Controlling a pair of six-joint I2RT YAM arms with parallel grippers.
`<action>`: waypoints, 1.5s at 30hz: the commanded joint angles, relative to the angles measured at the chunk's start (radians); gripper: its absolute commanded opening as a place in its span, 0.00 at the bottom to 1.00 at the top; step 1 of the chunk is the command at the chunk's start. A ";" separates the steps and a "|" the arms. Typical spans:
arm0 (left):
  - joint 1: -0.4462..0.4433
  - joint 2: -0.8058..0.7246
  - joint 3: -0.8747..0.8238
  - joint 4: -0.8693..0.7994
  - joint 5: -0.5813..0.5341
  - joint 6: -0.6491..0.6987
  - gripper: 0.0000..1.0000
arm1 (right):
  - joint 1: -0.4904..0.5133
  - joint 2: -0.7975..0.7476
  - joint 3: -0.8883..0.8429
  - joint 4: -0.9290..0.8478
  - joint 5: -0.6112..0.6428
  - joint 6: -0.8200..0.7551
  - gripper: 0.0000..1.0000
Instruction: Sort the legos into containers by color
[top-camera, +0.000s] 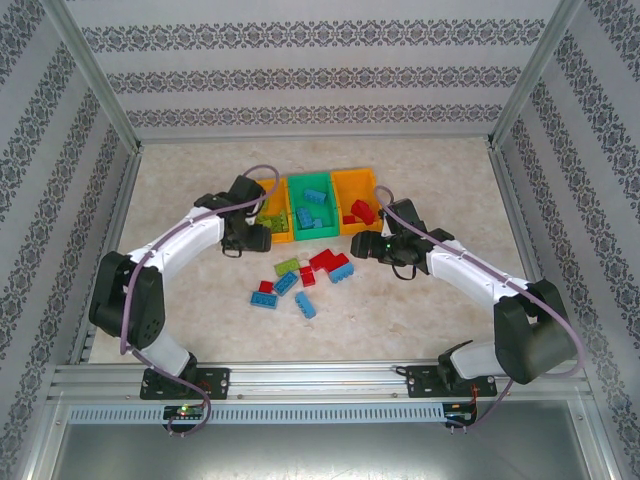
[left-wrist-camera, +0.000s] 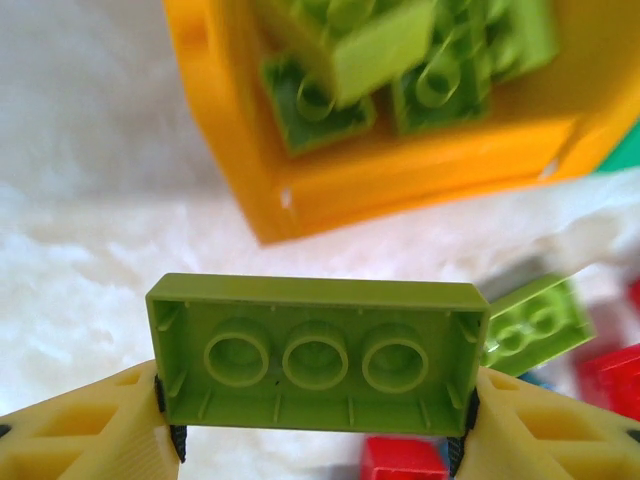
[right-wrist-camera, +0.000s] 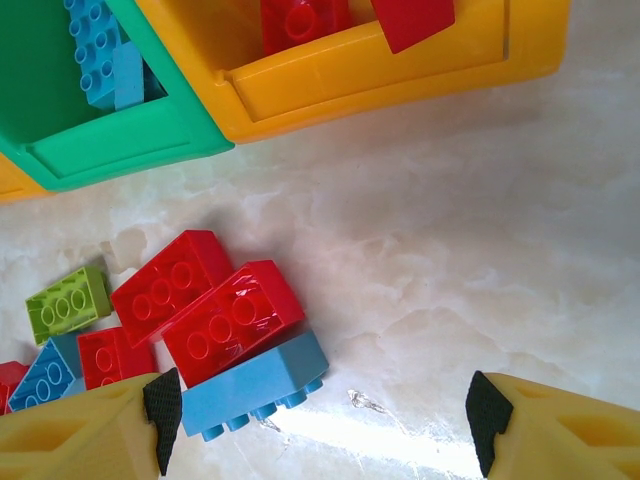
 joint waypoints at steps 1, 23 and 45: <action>0.012 0.021 0.101 -0.044 -0.031 0.002 0.63 | 0.031 -0.008 -0.014 0.004 0.032 -0.007 0.78; 0.093 0.419 0.526 -0.020 0.158 -0.039 0.71 | 0.288 0.131 0.010 -0.029 0.164 -0.260 0.91; 0.100 0.201 0.213 0.225 0.311 -0.159 0.99 | 0.330 0.375 0.153 -0.050 0.252 -0.357 0.82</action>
